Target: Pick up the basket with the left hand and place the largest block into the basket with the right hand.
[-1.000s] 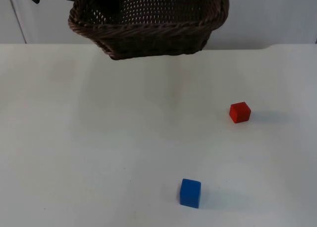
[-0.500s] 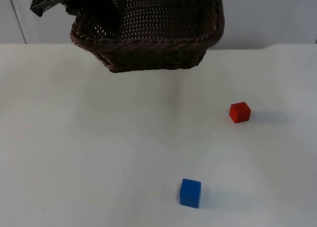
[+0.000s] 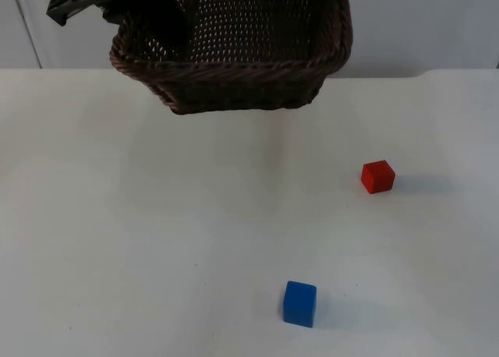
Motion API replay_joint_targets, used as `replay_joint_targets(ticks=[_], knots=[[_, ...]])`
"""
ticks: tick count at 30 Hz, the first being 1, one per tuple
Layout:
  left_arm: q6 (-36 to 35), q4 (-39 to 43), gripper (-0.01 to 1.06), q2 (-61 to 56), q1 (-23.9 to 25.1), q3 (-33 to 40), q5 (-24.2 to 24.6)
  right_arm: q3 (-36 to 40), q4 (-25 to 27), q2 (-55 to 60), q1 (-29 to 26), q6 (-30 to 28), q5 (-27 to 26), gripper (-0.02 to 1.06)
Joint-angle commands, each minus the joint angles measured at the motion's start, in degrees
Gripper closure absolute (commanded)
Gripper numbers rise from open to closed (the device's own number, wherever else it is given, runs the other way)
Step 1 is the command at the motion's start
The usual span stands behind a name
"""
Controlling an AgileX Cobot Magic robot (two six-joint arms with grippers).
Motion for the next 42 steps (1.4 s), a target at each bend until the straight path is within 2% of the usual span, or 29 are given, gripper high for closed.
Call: replay_joint_targets(ticks=[1, 3, 13, 17, 21, 26, 42], knots=[[-0.3, -1.5, 1.05, -0.6, 0.1, -0.4, -0.2, -0.5, 0.2, -0.4, -0.3, -0.3, -1.0, 0.35], [-0.3, -1.5, 1.05, -0.6, 0.1, -0.4, 0.1, -0.5, 0.2, -1.1, -0.3, -0.3, -1.0, 0.32], [-0.3, -1.5, 1.05, -0.6, 0.1, -0.4, 0.2, -0.5, 0.2, -10.1, -0.3, -0.3, -1.9, 0.32], [-0.3, -1.5, 1.05, -0.6, 0.1, -0.4, 0.2, -0.5, -0.1, -13.9, -0.3, -0.3, 0.1, 0.32], [-0.3, -1.2, 1.05, -0.6, 0.1, -0.4, 0.1, -0.5, -3.3, -19.0, -0.3, -0.1, 5.7, 0.32], [-0.3, -0.8, 1.05, -0.6, 0.1, -0.4, 0.1, -0.5, -4.3, -21.3, -0.3, -0.1, 9.4, 0.32], [-0.3, 1.2, 1.05, 0.7, 0.1, 0.3, -0.7, -0.5, -2.7, -25.0, -0.3, -0.1, 15.4, 0.32]])
